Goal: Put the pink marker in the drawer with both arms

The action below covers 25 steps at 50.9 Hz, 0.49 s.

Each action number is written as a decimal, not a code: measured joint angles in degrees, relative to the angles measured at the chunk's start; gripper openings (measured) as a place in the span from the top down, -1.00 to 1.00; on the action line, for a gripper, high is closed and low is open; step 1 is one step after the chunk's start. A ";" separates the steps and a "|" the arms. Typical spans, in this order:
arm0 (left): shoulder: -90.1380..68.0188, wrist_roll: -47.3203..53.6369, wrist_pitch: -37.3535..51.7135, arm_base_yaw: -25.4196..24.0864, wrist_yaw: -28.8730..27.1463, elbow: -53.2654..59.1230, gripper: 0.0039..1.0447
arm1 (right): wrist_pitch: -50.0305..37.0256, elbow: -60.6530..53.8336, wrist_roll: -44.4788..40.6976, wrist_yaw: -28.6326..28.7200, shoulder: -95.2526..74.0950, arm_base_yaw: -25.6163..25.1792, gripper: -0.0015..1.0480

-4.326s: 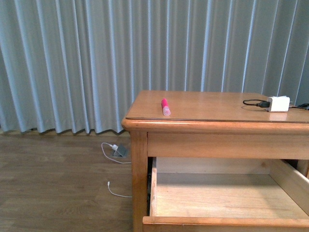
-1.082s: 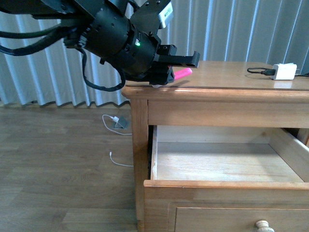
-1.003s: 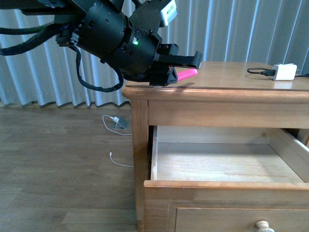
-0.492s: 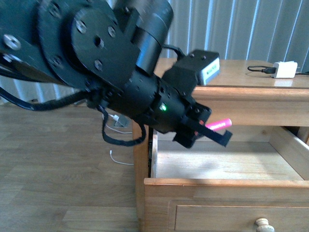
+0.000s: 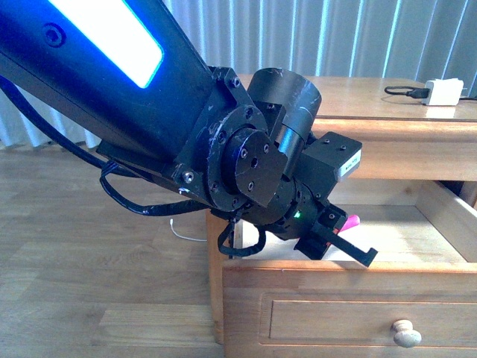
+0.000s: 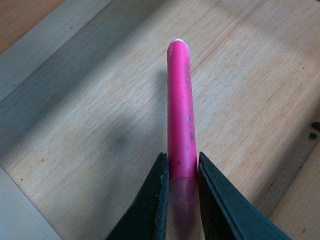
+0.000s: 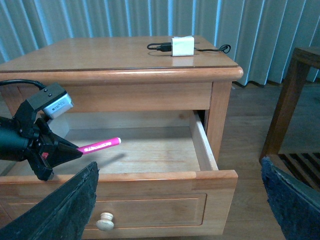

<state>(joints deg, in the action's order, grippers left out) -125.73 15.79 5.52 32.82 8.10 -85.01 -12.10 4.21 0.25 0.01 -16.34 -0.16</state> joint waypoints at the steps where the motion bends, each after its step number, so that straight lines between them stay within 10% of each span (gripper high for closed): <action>1: -0.04 -0.11 0.00 0.02 0.00 0.00 0.69 | 0.00 0.00 0.00 0.02 0.00 0.00 -0.84; 25: 12.04 -3.78 9.18 -4.55 -5.11 11.32 -0.92 | 0.00 0.00 0.00 0.00 0.00 0.00 -0.84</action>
<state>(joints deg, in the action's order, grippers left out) -113.69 12.01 14.70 28.27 2.98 -73.69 -12.10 4.21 0.25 0.01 -16.34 -0.16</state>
